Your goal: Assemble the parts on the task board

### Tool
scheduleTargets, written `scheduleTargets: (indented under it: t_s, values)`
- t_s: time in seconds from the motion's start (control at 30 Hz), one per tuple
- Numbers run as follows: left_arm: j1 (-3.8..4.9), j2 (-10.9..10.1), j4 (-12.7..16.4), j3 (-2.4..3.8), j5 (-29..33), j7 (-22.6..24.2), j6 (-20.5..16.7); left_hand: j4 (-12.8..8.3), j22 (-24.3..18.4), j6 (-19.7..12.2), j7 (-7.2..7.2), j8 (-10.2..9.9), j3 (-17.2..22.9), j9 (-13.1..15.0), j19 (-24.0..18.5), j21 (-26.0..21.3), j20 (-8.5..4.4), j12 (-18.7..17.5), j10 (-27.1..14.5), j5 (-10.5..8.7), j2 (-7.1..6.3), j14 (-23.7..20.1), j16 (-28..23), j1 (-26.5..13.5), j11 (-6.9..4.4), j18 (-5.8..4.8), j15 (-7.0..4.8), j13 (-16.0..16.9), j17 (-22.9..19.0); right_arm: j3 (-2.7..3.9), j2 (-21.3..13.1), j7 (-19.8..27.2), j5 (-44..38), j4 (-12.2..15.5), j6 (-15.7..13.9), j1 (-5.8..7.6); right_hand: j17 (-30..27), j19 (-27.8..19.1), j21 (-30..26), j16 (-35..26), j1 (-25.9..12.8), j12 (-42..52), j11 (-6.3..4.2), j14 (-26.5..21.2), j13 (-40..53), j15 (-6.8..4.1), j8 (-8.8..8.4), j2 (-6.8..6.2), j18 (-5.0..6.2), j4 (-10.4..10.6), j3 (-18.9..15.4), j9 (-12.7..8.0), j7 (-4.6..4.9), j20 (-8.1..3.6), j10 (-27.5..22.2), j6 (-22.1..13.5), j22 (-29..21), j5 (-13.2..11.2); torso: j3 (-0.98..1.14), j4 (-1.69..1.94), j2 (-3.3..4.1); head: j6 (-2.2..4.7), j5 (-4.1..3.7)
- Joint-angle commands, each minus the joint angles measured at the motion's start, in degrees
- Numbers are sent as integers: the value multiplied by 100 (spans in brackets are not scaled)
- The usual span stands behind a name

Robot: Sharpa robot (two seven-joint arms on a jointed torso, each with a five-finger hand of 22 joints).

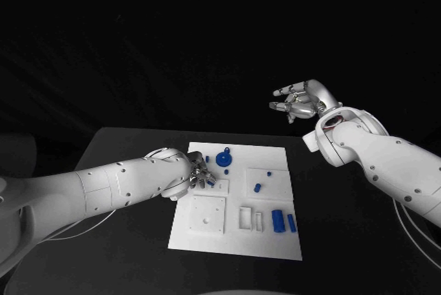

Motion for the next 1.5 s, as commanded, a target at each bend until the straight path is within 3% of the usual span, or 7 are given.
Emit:
scheduleTargets:
  t_s: [0.03,1.1,1.5]
  values:
    - [-37,18,-2,-5,-39,-33,112,-288,15,604,-499,11,266,813,49,-40,13,43,272,-14,43,36,7,26,-28,-54,2,-10,-5,2,15,12,-49,-5,112,3,-9,162,-33,-2,9,-21,-20,-31,-5,-14,-14,65,101,-3,-47,1,1,-26,-39,39,-3,26,-4,1,-3,11,-11]
    - [-69,-17,50,-5,-101,-170,242,-278,293,604,-498,13,273,743,179,-300,-12,67,273,-21,42,68,7,54,-42,-74,-18,-28,7,0,37,-28,-164,-50,101,2,-8,170,-8,7,-18,-5,-29,-28,2,-21,-17,77,91,-3,-31,0,-9,-33,-21,84,25,71,5,4,-2,-8,-9]
    - [-69,15,23,-5,-106,-231,288,-301,459,703,-540,20,261,979,288,-456,-10,272,275,5,88,178,168,-40,-61,-74,-26,18,304,-1,50,-41,-178,-59,96,2,-9,158,-25,5,-23,-6,-30,-37,4,-22,-18,66,85,-16,-3,-1,-10,-35,-22,92,45,82,7,1,3,-14,6]
